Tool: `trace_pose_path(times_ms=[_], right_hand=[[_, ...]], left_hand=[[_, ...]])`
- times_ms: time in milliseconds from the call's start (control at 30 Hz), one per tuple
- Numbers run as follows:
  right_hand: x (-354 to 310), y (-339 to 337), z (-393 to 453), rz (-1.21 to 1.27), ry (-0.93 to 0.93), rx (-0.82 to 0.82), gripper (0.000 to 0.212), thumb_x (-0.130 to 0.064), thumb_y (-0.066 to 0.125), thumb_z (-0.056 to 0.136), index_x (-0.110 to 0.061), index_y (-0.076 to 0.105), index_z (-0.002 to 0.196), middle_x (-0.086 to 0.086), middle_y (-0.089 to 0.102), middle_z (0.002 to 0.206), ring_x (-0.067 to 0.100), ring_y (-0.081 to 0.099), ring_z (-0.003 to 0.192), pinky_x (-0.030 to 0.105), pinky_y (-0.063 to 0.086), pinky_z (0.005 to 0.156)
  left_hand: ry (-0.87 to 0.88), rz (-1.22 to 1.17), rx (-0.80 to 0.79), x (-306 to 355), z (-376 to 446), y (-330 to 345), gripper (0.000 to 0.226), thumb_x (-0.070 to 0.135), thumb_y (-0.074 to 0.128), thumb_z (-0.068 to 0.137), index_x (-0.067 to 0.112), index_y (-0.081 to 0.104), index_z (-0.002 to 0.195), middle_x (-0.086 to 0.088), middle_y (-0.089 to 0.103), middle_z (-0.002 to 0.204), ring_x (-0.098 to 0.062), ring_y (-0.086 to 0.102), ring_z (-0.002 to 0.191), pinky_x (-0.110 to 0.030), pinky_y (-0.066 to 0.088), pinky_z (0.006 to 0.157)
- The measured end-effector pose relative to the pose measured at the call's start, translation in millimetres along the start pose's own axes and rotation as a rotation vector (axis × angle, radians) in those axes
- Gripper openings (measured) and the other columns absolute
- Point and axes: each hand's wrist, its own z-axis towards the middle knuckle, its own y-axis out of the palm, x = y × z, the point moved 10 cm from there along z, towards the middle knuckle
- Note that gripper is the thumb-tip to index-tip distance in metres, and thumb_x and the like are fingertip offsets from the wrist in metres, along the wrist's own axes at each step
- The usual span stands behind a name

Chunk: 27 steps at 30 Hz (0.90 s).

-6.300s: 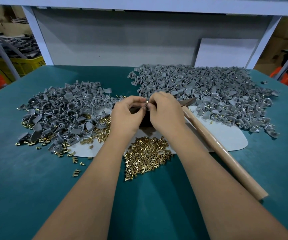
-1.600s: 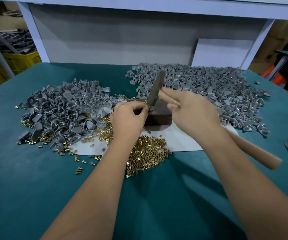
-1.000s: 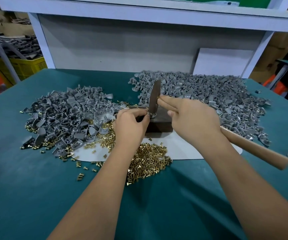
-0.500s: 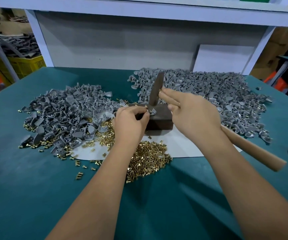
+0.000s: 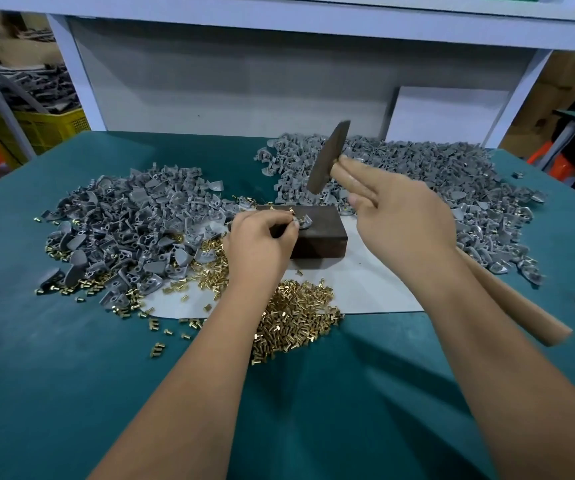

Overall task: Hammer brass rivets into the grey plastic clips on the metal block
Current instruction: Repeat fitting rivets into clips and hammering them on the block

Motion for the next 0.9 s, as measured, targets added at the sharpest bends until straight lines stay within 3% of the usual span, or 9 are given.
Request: trace_pose_path(times_ms=[67,267,467,633,833,900], right_hand=[[-3,-4,-3,0.024,-0.015,0.036,0.049,-0.034,0.05,0.094,-0.058,0.037,0.135,-0.01,0.068,0.117,0.025,0.065,0.102,0.026,0.045,0.06],[-13,17,-6,-0.1,-0.059,-0.147,0.048,-0.032,0.05,0.095,-0.057,0.038,0.134,-0.004,0.068,0.117,0.028,0.064,0.103,0.032,0.045,0.067],[-9,-12,0,0.018,-0.036,0.043,0.049,-0.032,0.05,0.094,-0.057,0.038,0.134,-0.009,0.068,0.117,0.026,0.064,0.102,0.03,0.046,0.064],[-17,17,-8,-0.108,-0.088,-0.167,0.049,-0.032,0.053,0.094,-0.057,0.039,0.134,-0.007,0.067,0.117,0.025,0.064,0.102,0.029,0.037,0.062],[-6,7,7,0.077,-0.002,-0.053,0.049,-0.029,0.047,0.095,-0.055,0.038,0.136,-0.013,0.063,0.125,0.023,0.061,0.109,0.031,0.045,0.071],[5,11,8,0.139,0.056,-0.004,0.049,-0.028,0.046,0.096,-0.052,0.038,0.137,-0.005,0.065,0.119,0.025,0.06,0.094,0.033,0.046,0.067]], left_hand=[[0.009,0.009,0.008,0,0,-1,0.015,0.024,0.068,0.089,0.02,0.079,0.098,0.009,0.073,0.105,-0.019,0.059,0.112,-0.044,0.047,0.098],[0.01,0.015,-0.013,1,1,1,0.017,0.026,0.066,0.09,0.02,0.079,0.101,0.008,0.073,0.106,-0.021,0.059,0.112,-0.046,0.047,0.097],[-0.012,-0.025,0.013,-3,0,0,0.015,0.025,0.069,0.089,0.019,0.079,0.099,0.008,0.072,0.105,-0.02,0.058,0.113,-0.048,0.045,0.1],[-0.009,0.011,-0.012,0,1,0,0.017,0.028,0.067,0.09,0.022,0.078,0.1,0.008,0.073,0.106,-0.022,0.059,0.111,-0.048,0.048,0.096],[0.002,0.039,-0.011,0,1,0,0.018,0.03,0.065,0.09,0.023,0.077,0.101,0.008,0.072,0.108,-0.022,0.058,0.113,-0.048,0.046,0.097],[0.005,0.028,-0.009,0,1,0,0.017,0.03,0.065,0.09,0.024,0.077,0.101,0.009,0.072,0.108,-0.021,0.058,0.114,-0.047,0.046,0.099]])
